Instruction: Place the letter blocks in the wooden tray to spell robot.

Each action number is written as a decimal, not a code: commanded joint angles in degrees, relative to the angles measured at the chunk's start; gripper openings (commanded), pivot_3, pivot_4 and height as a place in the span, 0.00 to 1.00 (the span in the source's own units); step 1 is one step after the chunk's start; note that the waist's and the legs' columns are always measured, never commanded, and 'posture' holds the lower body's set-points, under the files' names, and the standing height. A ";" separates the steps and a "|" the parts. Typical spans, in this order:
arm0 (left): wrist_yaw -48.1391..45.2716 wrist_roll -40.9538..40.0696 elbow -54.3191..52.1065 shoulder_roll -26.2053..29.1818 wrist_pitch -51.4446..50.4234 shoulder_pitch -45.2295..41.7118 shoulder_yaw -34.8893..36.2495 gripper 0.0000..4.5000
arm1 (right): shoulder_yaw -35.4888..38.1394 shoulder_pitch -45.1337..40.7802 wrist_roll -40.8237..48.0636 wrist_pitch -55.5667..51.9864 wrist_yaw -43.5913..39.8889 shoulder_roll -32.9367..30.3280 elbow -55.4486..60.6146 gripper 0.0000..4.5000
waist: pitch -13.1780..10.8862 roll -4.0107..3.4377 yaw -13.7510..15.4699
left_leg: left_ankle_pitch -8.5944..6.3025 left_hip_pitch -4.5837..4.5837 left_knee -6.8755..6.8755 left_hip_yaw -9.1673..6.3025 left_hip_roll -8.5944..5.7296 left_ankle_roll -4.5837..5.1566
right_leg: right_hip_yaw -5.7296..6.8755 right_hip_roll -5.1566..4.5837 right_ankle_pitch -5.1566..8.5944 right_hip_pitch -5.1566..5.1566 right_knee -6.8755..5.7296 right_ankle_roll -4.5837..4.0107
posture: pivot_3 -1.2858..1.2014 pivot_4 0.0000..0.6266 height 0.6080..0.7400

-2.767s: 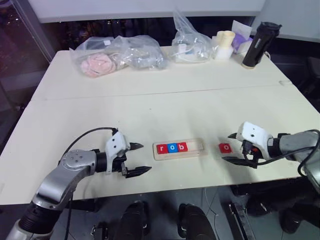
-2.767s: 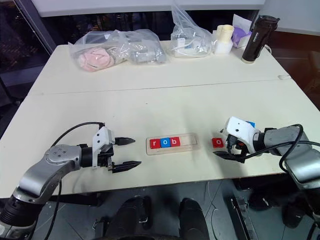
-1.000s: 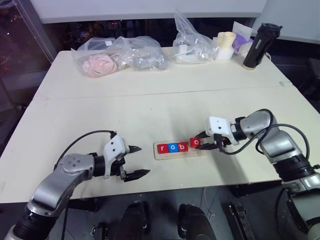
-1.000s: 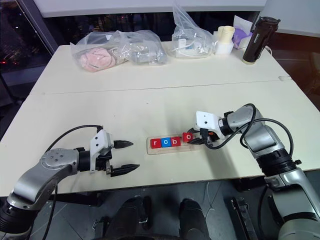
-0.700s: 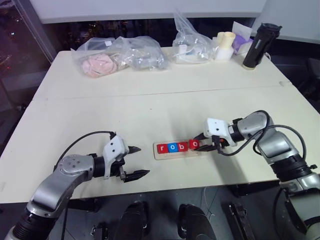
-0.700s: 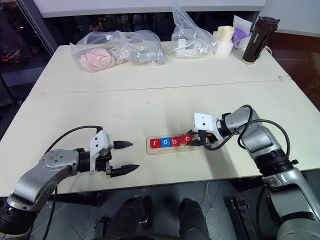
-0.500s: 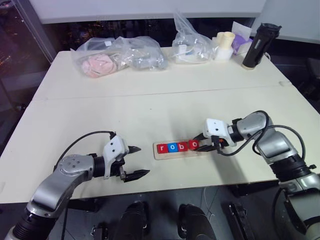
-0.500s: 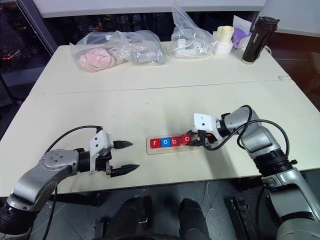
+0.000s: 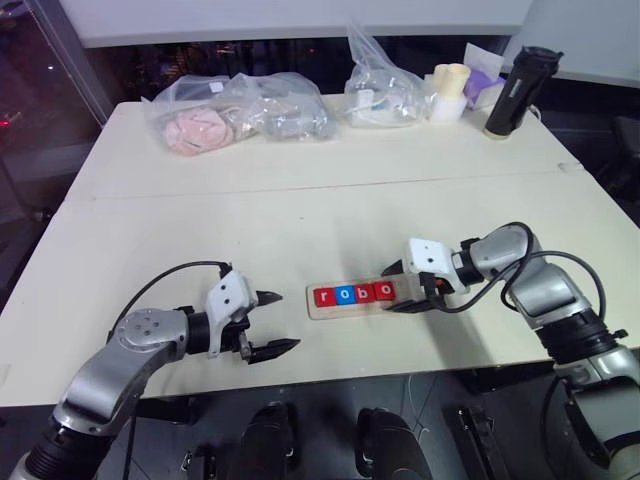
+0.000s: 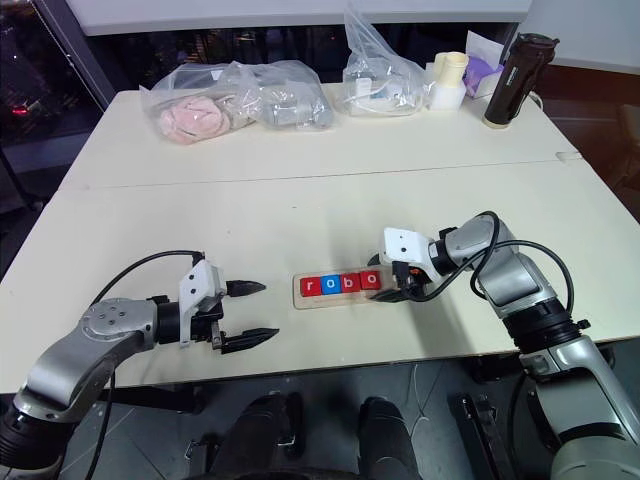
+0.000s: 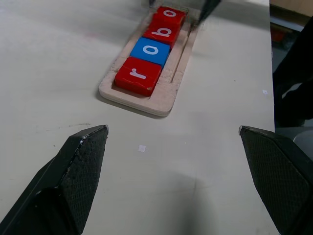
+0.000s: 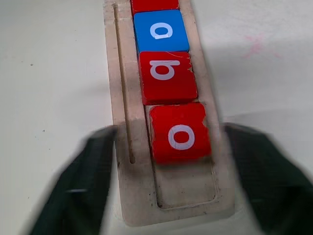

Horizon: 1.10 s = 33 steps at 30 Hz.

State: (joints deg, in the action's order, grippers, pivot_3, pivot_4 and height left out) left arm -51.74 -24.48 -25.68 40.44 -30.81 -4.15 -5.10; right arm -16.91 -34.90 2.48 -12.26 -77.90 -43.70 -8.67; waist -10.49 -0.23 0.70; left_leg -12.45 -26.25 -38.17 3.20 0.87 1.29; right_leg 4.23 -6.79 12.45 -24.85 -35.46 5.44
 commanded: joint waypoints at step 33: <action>-0.51 -0.09 0.54 -2.33 0.60 -3.81 -1.69 1.00 | 34.96 8.86 -3.59 -45.35 58.58 9.87 11.33 0.99 | 0.05 -0.02 -0.01 | 0.08 0.15 0.06 0.03 0.02 -0.09 | -0.02 0.01 -0.06 0.07 -0.08 -0.12 | 0.52 0.24 0.88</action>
State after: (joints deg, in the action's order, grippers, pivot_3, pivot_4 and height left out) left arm -52.03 -24.38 -24.72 38.09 -30.65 -7.37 -6.62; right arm 15.53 -26.00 -1.53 -55.15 -21.52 -34.10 0.25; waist -10.44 -0.25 0.68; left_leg -12.37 -26.07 -38.11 3.22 0.90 1.20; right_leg 4.21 -6.77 12.38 -24.77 -35.54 5.32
